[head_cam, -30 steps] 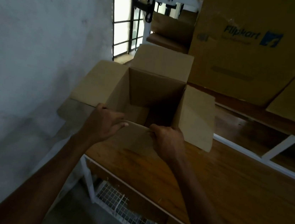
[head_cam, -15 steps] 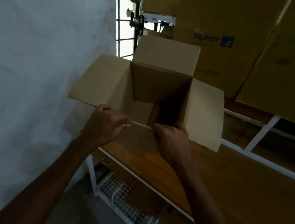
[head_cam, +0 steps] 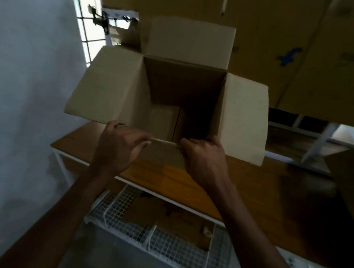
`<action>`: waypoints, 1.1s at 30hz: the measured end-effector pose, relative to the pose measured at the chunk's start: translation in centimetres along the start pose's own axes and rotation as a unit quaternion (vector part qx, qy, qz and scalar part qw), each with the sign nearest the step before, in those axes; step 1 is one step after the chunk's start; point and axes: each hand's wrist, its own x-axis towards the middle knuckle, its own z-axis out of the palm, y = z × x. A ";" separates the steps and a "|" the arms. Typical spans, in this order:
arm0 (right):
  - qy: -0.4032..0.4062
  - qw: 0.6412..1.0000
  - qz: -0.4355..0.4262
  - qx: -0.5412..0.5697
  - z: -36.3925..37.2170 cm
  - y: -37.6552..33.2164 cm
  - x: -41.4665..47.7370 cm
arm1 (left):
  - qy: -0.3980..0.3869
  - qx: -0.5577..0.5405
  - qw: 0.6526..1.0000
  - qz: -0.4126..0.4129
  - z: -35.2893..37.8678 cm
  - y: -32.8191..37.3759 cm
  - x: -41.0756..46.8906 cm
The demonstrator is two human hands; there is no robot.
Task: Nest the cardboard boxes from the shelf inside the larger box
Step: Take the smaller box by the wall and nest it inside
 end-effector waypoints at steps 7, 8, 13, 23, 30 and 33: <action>-0.001 0.998 0.044 -0.054 -6.1 2.3 -7.3 | 0.013 -0.038 0.999 0.030 -0.3 8.2 0.3; -0.006 0.997 0.050 -0.060 -7.0 2.7 -8.4 | 0.015 -0.046 0.998 0.035 -0.2 9.4 0.3; 0.013 0.992 0.087 -0.091 -12.2 6.0 -14.2 | 0.018 -0.089 0.994 0.056 0.2 17.2 1.5; 0.055 0.979 0.121 -0.156 -25.5 18.7 -25.0 | 0.081 -0.134 0.984 0.082 1.9 38.0 8.6; 0.071 0.969 0.113 -0.210 -34.9 31.7 -32.4 | 0.121 -0.156 0.976 0.091 5.3 54.2 14.4; 0.077 0.963 0.116 -0.233 -38.0 35.9 -34.5 | 0.130 -0.162 0.975 0.079 6.7 59.4 16.6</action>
